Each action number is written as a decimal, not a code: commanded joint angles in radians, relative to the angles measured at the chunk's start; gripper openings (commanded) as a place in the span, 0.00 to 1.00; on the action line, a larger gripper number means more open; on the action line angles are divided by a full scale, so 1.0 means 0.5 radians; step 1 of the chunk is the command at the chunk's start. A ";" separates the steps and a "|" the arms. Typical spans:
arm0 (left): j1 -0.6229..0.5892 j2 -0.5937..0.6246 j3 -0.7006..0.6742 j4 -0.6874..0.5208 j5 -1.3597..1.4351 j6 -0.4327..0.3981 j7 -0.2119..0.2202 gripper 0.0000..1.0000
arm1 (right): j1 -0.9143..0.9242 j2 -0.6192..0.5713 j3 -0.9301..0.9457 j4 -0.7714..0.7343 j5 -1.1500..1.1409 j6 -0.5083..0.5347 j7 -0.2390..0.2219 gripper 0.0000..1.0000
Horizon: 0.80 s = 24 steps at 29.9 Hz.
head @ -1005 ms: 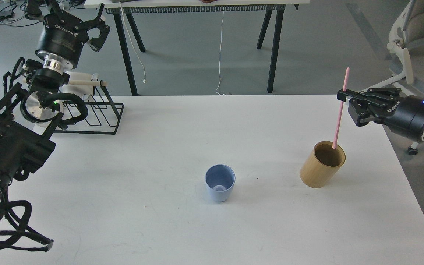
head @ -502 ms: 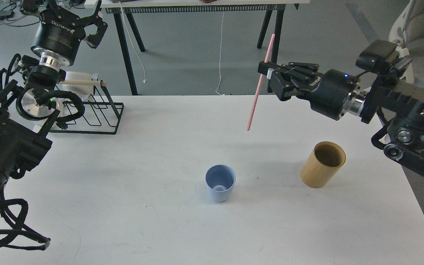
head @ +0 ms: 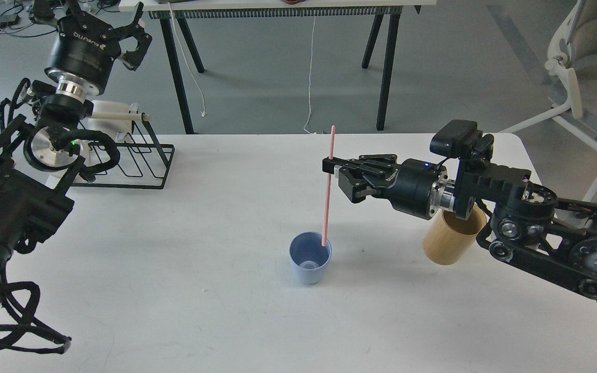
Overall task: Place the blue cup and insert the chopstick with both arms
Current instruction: 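Move the pink stick over the blue cup and lower it inside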
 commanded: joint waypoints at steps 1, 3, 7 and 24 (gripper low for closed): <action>-0.001 0.002 0.004 0.000 0.000 0.000 0.003 0.99 | -0.026 0.094 -0.001 -0.048 0.002 0.000 0.001 0.01; -0.001 0.006 0.007 0.000 0.000 0.000 0.003 0.99 | -0.036 0.115 -0.001 -0.054 0.002 0.000 0.001 0.01; -0.004 0.012 0.007 0.000 0.000 0.000 0.003 0.99 | -0.075 0.167 -0.004 -0.097 -0.001 0.003 0.001 0.01; -0.004 0.015 0.007 0.000 0.003 0.000 0.000 0.99 | -0.189 0.250 -0.004 -0.174 -0.007 0.003 -0.005 0.13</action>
